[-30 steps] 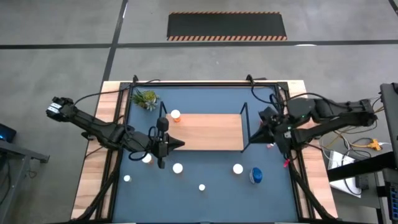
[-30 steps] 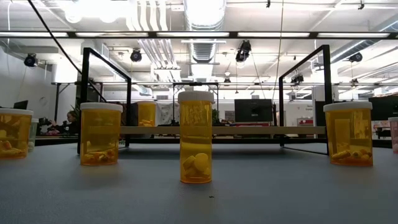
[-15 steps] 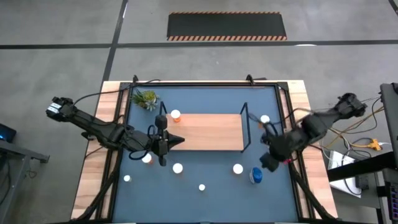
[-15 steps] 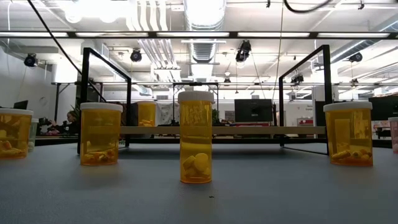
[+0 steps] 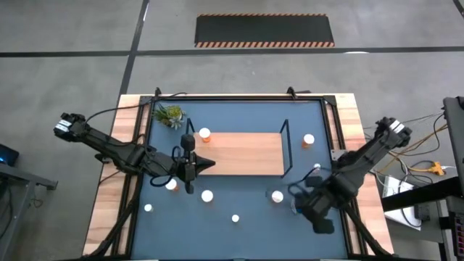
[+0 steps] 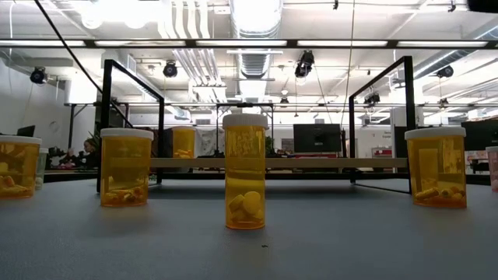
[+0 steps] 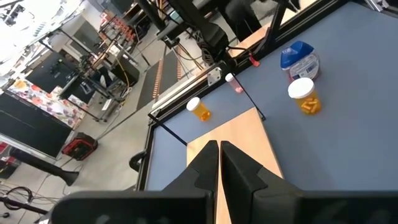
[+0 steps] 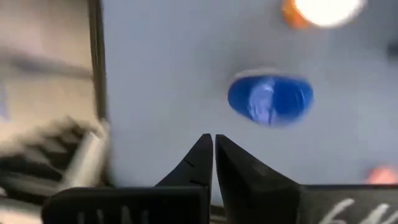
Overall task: Pick and place medicine bottles onto shelf by color
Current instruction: Put the blue pill bottle on to the shelf
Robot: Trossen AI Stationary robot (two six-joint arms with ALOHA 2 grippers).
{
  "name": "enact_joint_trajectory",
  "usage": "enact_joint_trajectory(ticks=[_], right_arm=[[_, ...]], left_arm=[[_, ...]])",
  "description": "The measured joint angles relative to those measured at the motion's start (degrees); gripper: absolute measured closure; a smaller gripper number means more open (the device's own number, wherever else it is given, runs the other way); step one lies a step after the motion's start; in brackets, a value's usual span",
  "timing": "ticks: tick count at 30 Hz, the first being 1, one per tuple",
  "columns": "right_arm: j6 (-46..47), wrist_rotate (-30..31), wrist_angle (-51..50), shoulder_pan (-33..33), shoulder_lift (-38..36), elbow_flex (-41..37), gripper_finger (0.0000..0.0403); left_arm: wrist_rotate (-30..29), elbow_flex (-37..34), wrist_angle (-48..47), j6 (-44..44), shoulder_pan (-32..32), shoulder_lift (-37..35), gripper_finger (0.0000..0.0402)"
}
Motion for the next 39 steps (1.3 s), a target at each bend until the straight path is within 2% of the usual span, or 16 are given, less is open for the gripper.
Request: enact_joint_trajectory(ticks=[3, 5, 9, 12, 17, 23, 30, 34, 39], right_arm=[[-16.8, 0.8, -3.5, 0.0, 4.5, 2.6, 0.0394], [-24.7, 3.6, -8.1, 0.0, 7.7, 4.8, 0.0394], [-34.5, 9.5, -16.7, 0.0, 13.8, 8.6, 0.0394], [-41.1, 10.7, -18.7, 0.0, 17.5, 11.1, 0.039], [-42.2, 10.8, -18.6, -0.1, 20.0, 13.8, 0.0348], [-43.1, 12.3, -18.7, -0.1, 19.3, 13.9, 0.0253], [-56.1, 14.1, -18.3, 0.0, 19.3, 13.5, 0.0153], [-60.5, 13.8, -17.4, 0.0, 19.3, 12.9, 0.0131], [-63.0, 13.8, -13.8, 0.0, 19.3, 10.0, 0.0133]], left_arm=[[0.0, -0.1, 0.0, -0.4, 0.0, 0.0, 0.0402], [0.0, -0.1, 0.3, -0.5, 0.0, 0.0, 0.0402], [0.0, -0.2, 0.7, -0.5, 0.0, 0.0, 0.0402], [-0.1, -0.1, 0.7, -0.5, 0.0, 0.0, 0.0402], [-0.2, -0.2, 2.3, -0.6, 0.0, 0.0, 0.0402], [-0.2, -0.3, 3.3, -0.6, 0.0, 0.0, 0.0402], [-0.3, -0.2, 5.3, -0.6, 0.0, 0.0, 0.0402], [-0.3, -0.3, 5.5, -0.7, 0.0, 0.0, 0.0402], [-0.3, -0.3, 5.5, -0.7, 0.0, 0.0, 0.0402]])
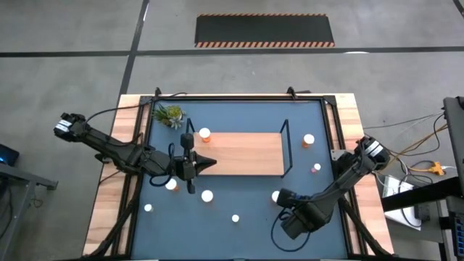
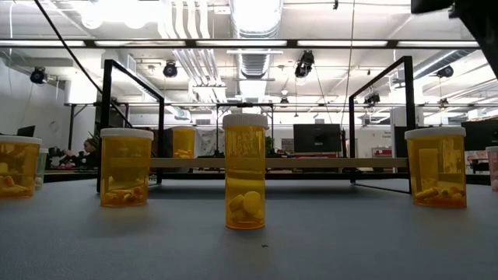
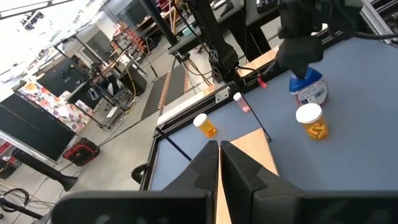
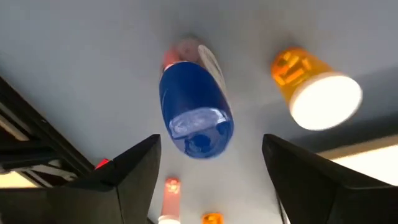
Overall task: Pick and place medicine bottles onto shelf by color
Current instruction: Put the blue pill bottle on to the shelf
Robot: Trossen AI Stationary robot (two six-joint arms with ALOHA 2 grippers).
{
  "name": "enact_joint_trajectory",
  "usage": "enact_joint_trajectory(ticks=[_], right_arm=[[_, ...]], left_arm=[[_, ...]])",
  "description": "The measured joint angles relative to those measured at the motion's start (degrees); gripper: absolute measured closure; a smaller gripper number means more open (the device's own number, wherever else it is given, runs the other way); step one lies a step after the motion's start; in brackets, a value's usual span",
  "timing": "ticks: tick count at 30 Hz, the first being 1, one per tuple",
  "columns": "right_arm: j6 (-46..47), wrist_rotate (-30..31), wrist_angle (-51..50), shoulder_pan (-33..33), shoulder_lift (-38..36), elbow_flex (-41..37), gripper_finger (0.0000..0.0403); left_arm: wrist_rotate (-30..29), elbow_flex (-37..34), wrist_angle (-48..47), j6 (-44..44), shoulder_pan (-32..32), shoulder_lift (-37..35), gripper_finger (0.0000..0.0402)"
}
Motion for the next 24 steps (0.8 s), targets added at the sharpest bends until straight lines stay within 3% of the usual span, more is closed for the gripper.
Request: enact_joint_trajectory(ticks=[13, 21, 24], right_arm=[[-5.2, -2.1, 9.3, 0.0, 0.0, -8.0, 0.016], [-3.4, -6.2, 10.9, 0.0, 0.0, -8.1, 0.0235], [-0.9, -6.8, 11.0, 0.0, 0.0, -8.1, 0.0239]], left_arm=[[0.0, 0.0, 0.2, 0.1, 0.0, 0.0, 0.0402], [0.0, 0.0, 0.3, 0.0, 0.0, 0.2, 0.0402], [0.0, 0.0, 0.8, 0.0, 0.0, 0.2, 0.0402]])
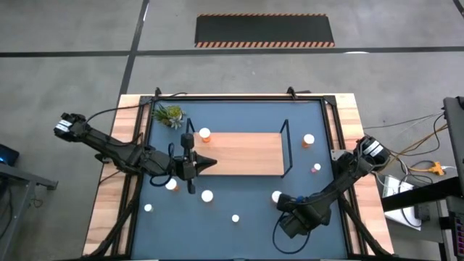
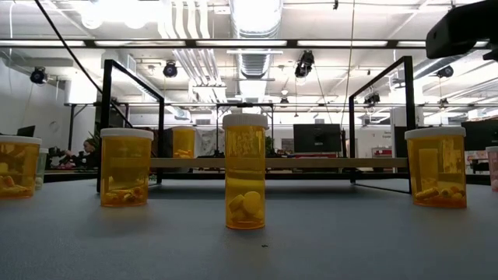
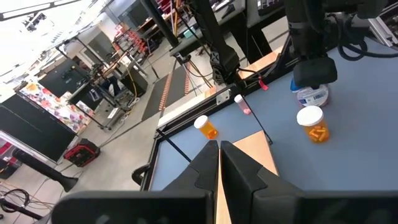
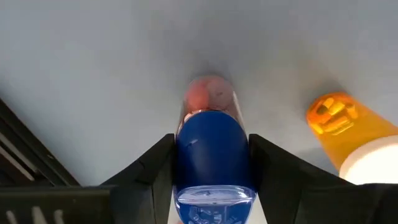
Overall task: Pick and place medicine bottles onto shelf by color
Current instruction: Put the blue pill bottle on to the shelf
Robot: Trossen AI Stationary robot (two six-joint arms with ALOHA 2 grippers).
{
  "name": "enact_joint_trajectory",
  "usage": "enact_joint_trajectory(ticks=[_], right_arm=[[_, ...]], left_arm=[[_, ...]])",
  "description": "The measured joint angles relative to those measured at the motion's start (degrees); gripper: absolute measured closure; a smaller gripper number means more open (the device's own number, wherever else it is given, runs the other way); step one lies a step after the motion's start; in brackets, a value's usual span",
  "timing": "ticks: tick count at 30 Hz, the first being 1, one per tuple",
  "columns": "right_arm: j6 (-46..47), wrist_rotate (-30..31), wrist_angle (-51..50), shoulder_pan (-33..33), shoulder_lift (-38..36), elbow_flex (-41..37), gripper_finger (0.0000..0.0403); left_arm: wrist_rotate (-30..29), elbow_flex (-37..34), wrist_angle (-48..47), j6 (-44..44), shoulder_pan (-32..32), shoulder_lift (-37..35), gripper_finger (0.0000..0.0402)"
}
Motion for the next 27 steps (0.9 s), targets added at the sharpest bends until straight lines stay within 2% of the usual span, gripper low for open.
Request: enact_joint_trajectory(ticks=[7, 12, 19, 27], right_arm=[[12.7, -0.6, 0.4, 0.0, 0.0, 1.7, 0.0238], [29.4, -0.6, -0.3, -0.9, 0.0, 6.7, 0.0232], [53.7, -3.3, -5.6, -5.0, 0.0, 17.1, 0.023], [64.3, -2.3, -8.5, -12.9, 0.0, 29.5, 0.0228]], left_arm=[[0.0, 0.0, 0.6, 0.0, 0.0, 0.0, 0.0402], [-0.1, 0.2, 0.5, 0.0, 0.0, 0.0, 0.0402], [-8.7, 0.0, 0.4, 0.1, 0.0, -0.5, 0.0402], [-8.7, -0.2, 0.4, -0.2, -0.1, -1.5, 0.0402]])
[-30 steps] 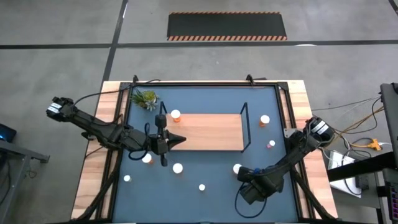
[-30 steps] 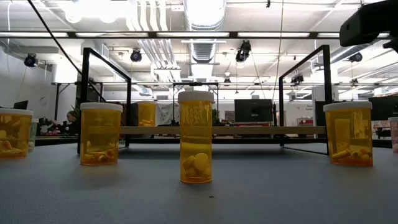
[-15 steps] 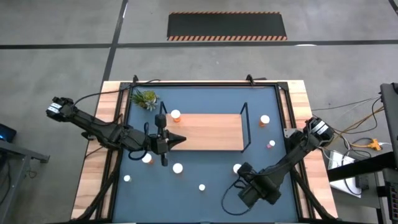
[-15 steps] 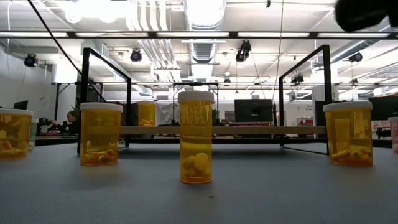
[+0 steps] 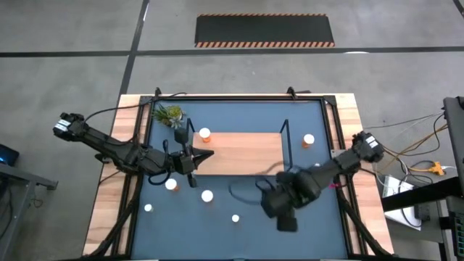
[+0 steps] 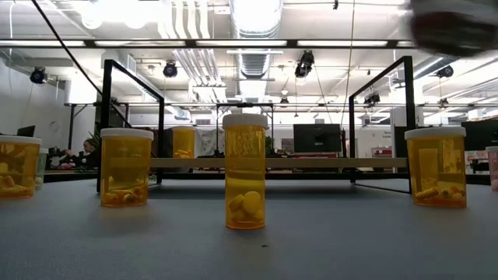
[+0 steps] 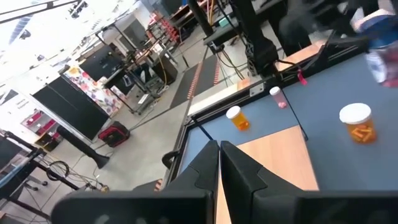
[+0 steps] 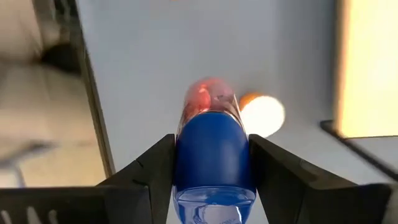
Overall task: Pick and place medicine bottles onto shelf by color
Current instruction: Put the blue pill bottle on to the shelf
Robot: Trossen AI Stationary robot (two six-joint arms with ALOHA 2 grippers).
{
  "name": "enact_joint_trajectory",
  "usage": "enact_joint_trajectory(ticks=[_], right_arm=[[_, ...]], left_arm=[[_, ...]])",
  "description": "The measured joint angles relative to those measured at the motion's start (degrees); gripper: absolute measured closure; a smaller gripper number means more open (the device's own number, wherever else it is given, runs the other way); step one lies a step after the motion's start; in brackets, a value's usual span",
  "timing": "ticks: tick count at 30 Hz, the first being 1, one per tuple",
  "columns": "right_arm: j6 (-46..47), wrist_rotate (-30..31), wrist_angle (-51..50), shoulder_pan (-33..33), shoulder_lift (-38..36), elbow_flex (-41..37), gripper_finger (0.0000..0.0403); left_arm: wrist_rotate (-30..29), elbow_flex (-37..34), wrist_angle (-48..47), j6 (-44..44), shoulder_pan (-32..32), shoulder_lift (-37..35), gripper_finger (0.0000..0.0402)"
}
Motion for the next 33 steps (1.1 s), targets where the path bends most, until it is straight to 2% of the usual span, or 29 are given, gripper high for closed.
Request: enact_joint_trajectory(ticks=[10, 13, 20, 26, 33], right_arm=[[-5.3, -1.6, -0.1, -12.7, 0.0, 10.5, 0.0228], [-6.4, -2.5, 0.0, -16.8, 0.4, 11.3, 0.0227], [-14.0, -9.4, -2.6, -24.3, 5.1, 11.0, 0.0227], [-20.8, -9.2, -7.5, -28.3, 9.6, 11.0, 0.0227], [-25.3, -7.7, -11.1, -29.0, 14.7, 10.9, 0.0227]], left_arm=[[0.4, -2.8, 0.0, -2.5, -0.7, -2.4, 0.0402], [0.4, -4.0, 0.0, -2.8, -0.7, -4.0, 0.0402], [0.5, -7.5, 2.2, -2.5, -0.7, -6.4, 0.0402], [0.5, -7.9, 3.0, -0.8, -0.7, -8.5, 0.0402], [0.4, -9.0, 2.9, -1.2, -0.7, -11.3, 0.0402]])
